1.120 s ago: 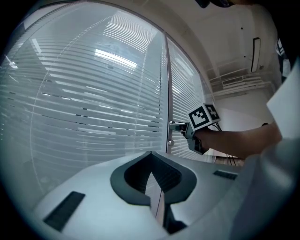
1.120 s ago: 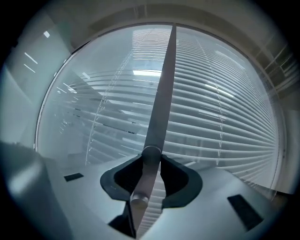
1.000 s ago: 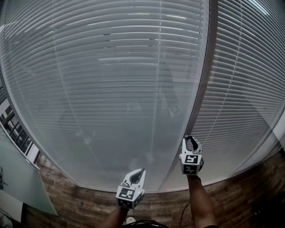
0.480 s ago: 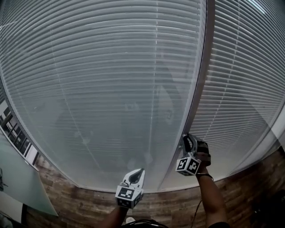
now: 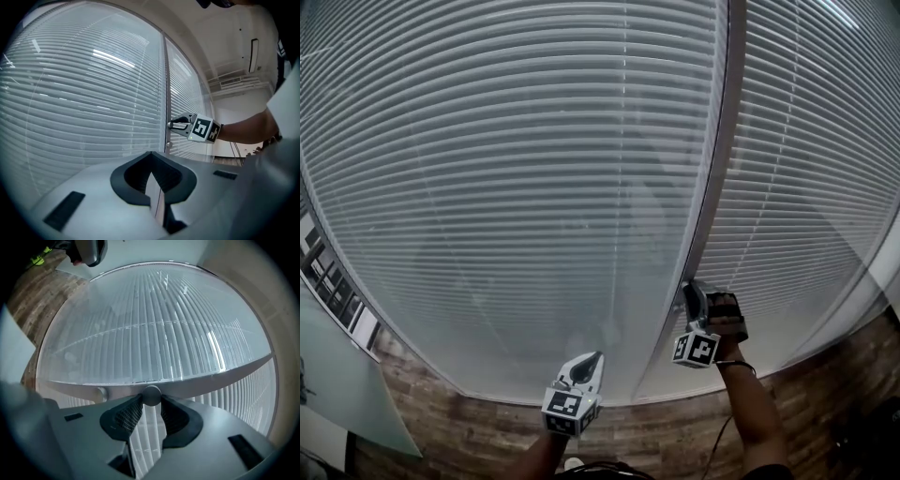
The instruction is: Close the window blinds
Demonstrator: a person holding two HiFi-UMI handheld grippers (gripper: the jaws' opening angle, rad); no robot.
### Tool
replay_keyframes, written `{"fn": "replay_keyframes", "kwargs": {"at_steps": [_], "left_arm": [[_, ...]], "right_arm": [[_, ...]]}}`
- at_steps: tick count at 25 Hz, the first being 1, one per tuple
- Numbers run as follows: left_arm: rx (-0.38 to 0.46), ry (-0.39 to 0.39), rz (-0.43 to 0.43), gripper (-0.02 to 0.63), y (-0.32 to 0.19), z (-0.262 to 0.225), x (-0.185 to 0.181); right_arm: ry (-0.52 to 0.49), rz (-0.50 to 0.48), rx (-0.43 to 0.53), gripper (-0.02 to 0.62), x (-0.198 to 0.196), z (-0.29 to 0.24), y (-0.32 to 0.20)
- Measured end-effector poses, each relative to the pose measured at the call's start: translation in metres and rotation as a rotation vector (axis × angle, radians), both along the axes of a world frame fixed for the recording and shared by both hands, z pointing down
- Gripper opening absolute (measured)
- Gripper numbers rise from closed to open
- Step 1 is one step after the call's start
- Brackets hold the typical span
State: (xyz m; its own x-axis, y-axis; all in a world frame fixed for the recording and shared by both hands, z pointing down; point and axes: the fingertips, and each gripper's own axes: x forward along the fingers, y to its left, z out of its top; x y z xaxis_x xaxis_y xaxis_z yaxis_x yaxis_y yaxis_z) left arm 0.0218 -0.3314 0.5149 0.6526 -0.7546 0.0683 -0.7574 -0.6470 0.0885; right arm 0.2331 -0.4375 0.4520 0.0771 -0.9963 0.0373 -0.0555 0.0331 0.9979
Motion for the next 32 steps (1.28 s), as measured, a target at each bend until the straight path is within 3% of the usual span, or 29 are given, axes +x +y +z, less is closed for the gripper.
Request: {"fn": "replay_keyframes", "kwargs": {"at_steps": [3, 8, 12, 17, 23, 26, 32], "left_arm": [[-0.003, -0.005, 0.006, 0.000, 0.001, 0.003, 0.000], [-0.001, -0.007, -0.009, 0.000, 0.001, 0.001, -0.005], [-0.014, -0.018, -0.051, 0.000, 0.001, 0.000, -0.014], [-0.015, -0.015, -0.074, 0.000, 0.004, -0.002, -0.014], [-0.013, -0.005, -0.089, 0.000, 0.009, -0.009, -0.008], [-0.022, -0.005, -0.123, 0.000, 0.010, -0.018, -0.013], [-0.011, -0.008, -0.137, 0.000, 0.017, -0.016, -0.005]], "right_arm": [[-0.019, -0.006, 0.007, 0.124, -0.001, 0.000, 0.000], [-0.169, -0.007, 0.020, 0.124, -0.001, -0.002, 0.006], [-0.346, -0.020, 0.051, 0.124, -0.003, -0.011, 0.025], [-0.646, -0.069, 0.054, 0.124, -0.010, -0.024, 0.055], [-0.862, -0.086, 0.035, 0.123, -0.017, -0.025, 0.088], [-0.957, -0.092, 0.070, 0.007, -0.018, -0.032, 0.106], [-1.100, -0.131, 0.054, 0.003, -0.024, -0.008, 0.130]]}}
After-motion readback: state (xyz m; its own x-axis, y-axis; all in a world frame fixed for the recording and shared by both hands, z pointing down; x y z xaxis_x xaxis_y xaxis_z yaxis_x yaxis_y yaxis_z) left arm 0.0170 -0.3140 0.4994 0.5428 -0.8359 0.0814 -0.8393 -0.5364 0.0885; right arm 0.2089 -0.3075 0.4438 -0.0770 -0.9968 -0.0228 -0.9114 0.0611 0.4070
